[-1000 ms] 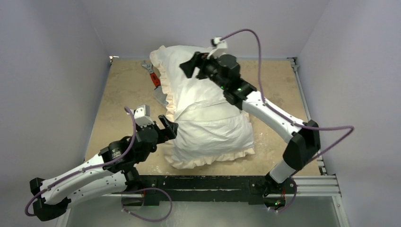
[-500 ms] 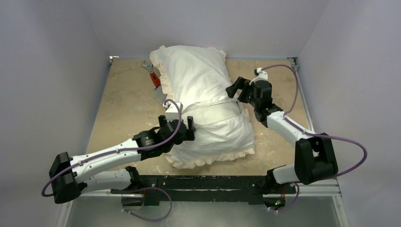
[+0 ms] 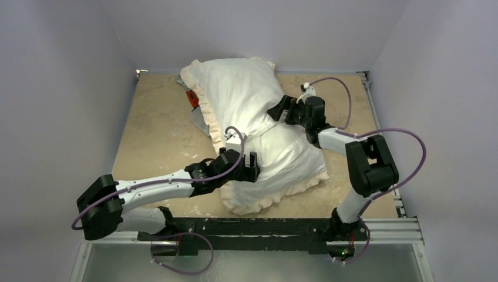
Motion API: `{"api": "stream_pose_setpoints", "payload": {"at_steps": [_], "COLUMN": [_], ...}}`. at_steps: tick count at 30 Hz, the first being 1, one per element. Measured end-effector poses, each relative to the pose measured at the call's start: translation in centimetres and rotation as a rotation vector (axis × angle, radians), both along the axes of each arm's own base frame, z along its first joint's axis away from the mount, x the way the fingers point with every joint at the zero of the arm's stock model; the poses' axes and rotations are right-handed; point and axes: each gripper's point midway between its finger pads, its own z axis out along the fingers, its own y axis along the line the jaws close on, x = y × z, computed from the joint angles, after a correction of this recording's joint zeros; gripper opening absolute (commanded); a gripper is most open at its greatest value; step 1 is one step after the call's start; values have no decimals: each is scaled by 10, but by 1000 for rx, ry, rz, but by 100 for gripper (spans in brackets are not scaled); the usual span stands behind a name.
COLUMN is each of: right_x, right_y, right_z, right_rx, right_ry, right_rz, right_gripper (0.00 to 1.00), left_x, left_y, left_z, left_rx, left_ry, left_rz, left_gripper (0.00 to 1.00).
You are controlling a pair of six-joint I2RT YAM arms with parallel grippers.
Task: Remove the pillowcase from the pillow
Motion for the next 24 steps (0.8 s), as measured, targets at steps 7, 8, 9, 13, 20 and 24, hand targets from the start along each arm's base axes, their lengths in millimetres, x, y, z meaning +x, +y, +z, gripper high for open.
{"api": "stream_pose_setpoints", "payload": {"at_steps": [7,8,9,13,20,24], "right_x": [36,35,34,25,-18,-44], "right_y": [7,4,1,-19,-56,-66], "right_z": [34,42,49,93,165,166], "right_rx": [9,8,9,25,94,117], "right_ry": [-57,-65,-70,-108,-185,-159], "right_rz": [-25,-38,-51,-167,-321,-350], "right_gripper": [99,99,99,99,99,99], "left_x": [-9,-9,-8,-6,3,7], "left_y": [-20,-20,-20,-18,-15,-13], "left_z": [-3,0,4,29,91,106], "left_rx": [3,12,16,25,-17,-8], "left_ry": [12,8,6,-33,-142,-171], "left_rz": [-93,-99,-99,-103,-92,-81], "left_gripper": [86,86,86,87,88,88]}}
